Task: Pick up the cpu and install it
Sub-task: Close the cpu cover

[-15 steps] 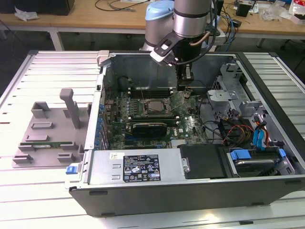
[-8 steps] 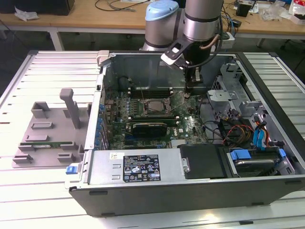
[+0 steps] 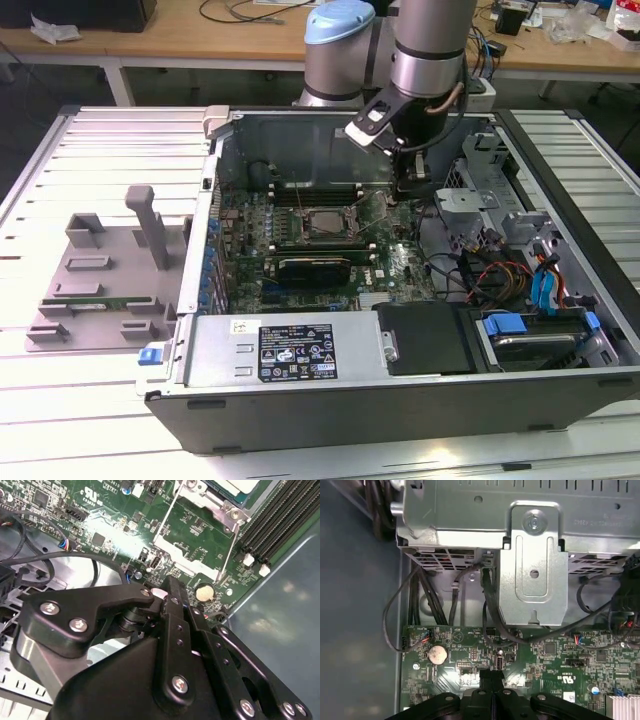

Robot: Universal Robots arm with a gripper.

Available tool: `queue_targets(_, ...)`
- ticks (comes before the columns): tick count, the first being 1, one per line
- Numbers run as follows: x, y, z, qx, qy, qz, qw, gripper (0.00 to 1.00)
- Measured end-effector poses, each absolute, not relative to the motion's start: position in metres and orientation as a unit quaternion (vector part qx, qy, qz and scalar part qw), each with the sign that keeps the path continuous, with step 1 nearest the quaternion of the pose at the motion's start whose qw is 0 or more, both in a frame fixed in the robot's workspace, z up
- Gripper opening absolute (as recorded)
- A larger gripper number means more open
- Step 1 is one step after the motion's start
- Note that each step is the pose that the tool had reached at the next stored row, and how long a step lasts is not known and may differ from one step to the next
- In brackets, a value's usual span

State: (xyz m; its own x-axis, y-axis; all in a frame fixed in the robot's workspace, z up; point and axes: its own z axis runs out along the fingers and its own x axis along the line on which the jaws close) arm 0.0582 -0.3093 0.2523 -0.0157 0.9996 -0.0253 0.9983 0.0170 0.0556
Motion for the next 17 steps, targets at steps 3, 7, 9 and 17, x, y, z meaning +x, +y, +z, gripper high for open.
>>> queue_targets(3, 0.059, -0.309, 0.248, 0.701, 0.712, 0.010, 0.029, 0.11)
queue_targets(7, 0.055, -0.309, 0.244, 0.701, 0.713, 0.011, 0.029, 0.11)
queue_targets(9, 0.054, -0.309, 0.244, 0.701, 0.712, 0.011, 0.030, 0.11)
queue_targets(17, 0.028, -0.308, 0.244, 0.701, 0.712, 0.025, 0.044, 0.11)
